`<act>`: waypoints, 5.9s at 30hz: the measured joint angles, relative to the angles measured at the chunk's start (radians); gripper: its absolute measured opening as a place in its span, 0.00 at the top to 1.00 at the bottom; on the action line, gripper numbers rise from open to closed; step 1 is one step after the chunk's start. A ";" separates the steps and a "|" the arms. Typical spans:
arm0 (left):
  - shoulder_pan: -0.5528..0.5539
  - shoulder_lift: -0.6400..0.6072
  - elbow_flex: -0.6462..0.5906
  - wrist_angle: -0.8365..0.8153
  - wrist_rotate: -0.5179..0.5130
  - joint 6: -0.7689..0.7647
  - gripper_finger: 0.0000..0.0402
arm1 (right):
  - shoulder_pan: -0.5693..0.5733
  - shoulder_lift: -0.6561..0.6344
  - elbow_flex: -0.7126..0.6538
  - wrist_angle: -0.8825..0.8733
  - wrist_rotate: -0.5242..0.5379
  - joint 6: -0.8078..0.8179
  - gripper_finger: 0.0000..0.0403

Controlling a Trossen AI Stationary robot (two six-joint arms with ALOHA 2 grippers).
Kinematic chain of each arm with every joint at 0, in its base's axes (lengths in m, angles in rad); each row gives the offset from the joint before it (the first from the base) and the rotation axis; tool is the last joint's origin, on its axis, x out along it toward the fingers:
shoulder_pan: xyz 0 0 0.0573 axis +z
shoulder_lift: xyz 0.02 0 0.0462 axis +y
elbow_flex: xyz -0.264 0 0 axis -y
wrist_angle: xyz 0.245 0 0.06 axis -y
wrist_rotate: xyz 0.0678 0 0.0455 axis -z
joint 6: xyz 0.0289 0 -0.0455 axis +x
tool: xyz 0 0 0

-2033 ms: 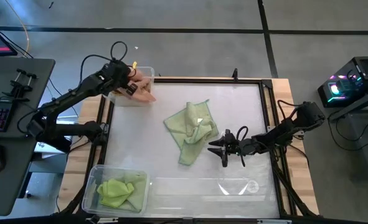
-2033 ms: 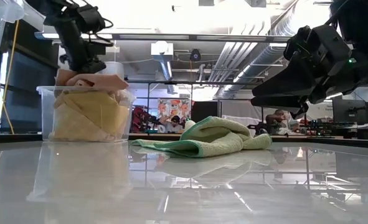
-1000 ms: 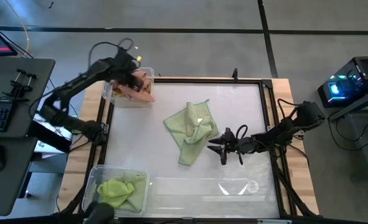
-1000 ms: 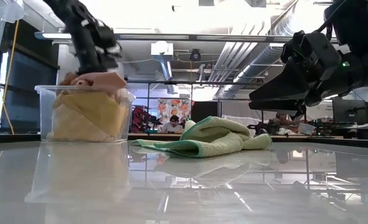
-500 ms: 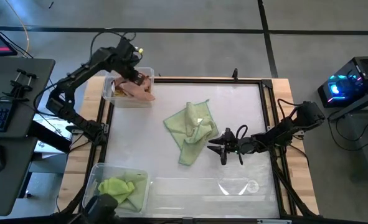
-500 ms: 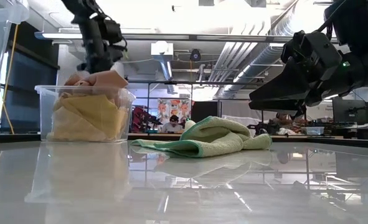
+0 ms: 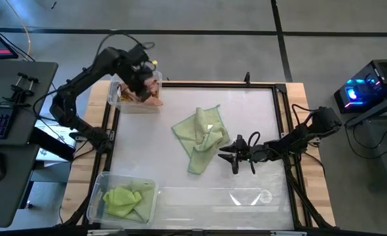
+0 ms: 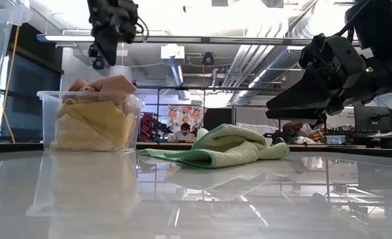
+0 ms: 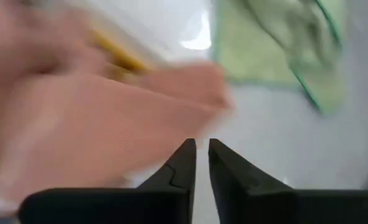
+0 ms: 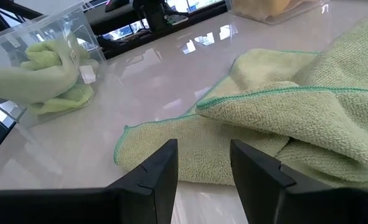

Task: Sort towels by color in basket
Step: Put the dark orange towel into the top transparent bin, then put the green towel into the bottom transparent bin

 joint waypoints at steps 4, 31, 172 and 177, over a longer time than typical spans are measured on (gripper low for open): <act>-0.114 0.000 -0.002 -0.113 0.016 0.038 0.99 | 0.000 0.000 0.000 0.000 0.000 0.000 0.65; 0.051 0.146 -0.217 0.369 -0.489 -0.149 1.00 | 0.008 0.000 0.000 -0.006 0.006 -0.014 0.65; -0.994 0.358 -0.375 1.776 -0.495 0.132 0.99 | 0.294 -0.527 0.118 -0.498 0.043 -0.406 0.65; -1.029 0.352 -0.375 1.757 -0.657 0.119 0.99 | 0.294 -0.471 0.181 -0.501 0.040 -0.531 0.65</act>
